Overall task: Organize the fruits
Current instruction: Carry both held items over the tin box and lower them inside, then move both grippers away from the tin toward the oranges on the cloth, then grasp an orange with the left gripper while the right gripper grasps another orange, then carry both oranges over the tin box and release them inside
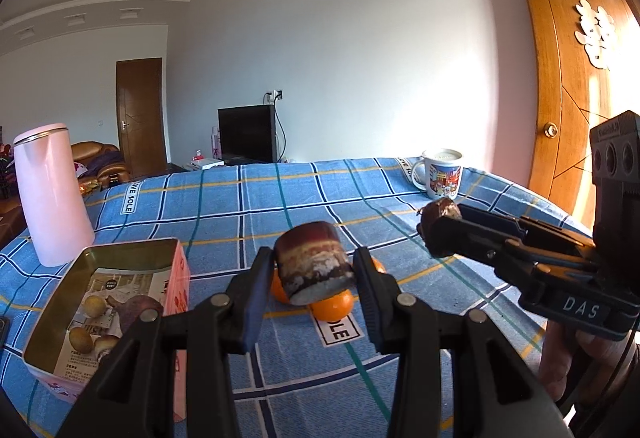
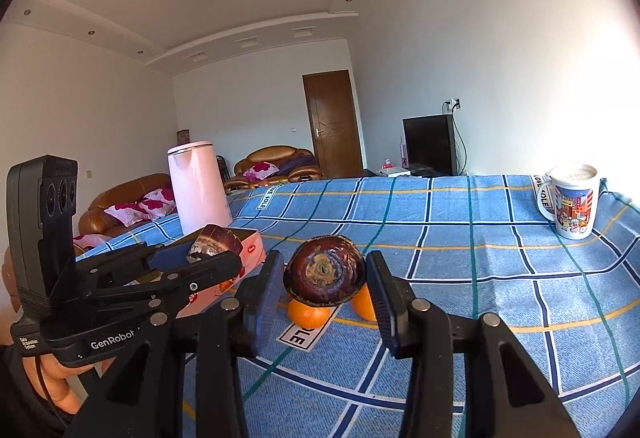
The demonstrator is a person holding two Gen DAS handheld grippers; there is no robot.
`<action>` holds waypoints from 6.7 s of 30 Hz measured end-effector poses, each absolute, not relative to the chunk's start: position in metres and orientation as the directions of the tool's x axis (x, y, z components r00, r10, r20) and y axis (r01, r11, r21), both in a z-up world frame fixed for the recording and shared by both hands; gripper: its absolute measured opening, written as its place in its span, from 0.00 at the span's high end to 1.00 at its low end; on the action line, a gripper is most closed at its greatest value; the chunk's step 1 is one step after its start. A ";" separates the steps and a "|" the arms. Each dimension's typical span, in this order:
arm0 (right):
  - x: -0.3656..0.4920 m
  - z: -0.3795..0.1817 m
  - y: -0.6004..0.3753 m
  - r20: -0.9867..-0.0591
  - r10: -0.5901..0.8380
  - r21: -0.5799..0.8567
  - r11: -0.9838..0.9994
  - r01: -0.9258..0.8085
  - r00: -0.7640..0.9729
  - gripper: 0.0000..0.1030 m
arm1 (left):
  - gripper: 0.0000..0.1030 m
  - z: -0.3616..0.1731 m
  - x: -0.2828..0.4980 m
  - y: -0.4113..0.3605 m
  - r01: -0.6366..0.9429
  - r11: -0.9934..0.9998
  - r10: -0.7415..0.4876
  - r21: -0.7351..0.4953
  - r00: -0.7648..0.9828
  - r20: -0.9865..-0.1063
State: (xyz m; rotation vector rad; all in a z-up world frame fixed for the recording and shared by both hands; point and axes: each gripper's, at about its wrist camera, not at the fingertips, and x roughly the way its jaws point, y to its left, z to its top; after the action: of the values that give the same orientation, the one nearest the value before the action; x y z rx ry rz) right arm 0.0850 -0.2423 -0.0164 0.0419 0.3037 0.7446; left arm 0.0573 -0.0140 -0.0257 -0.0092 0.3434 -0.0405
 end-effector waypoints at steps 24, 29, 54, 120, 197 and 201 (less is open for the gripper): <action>0.082 -0.004 -0.073 -0.369 0.782 0.028 0.549 -0.835 0.502 0.57 | 0.59 -0.036 0.038 0.140 -0.276 0.952 0.205 -0.133 0.897 -0.393; 0.076 -0.014 -0.049 -0.410 0.781 0.003 0.519 -0.855 0.472 0.57 | 0.59 -0.040 0.032 0.158 -0.313 0.940 0.233 -0.136 0.880 -0.415; 0.079 -0.045 -0.013 -0.599 0.694 -0.006 0.497 -0.868 0.401 0.57 | 0.58 -0.058 0.031 0.179 -0.352 0.928 0.249 -0.120 0.828 -0.502; 0.158 -0.050 -0.154 -0.666 0.474 0.037 0.792 -0.609 0.577 0.58 | 0.38 -0.038 0.132 0.030 -0.030 0.999 0.005 -0.034 0.821 -0.570; 0.130 -0.019 -0.209 -0.360 0.518 0.027 0.837 -0.547 0.776 0.58 | 0.52 -0.037 0.134 -0.008 -0.013 1.000 0.014 0.003 0.888 -0.460; 0.125 -0.017 -0.210 -0.339 0.524 0.015 0.834 -0.552 0.782 0.58 | 0.52 -0.035 0.129 -0.008 -0.017 1.000 0.020 0.011 0.900 -0.436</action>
State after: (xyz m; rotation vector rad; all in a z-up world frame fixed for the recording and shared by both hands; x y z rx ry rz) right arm 0.1248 -0.2099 -0.0172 -0.0867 0.3398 0.5818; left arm 0.1293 -0.0084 -0.0346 0.0071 0.4512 0.0195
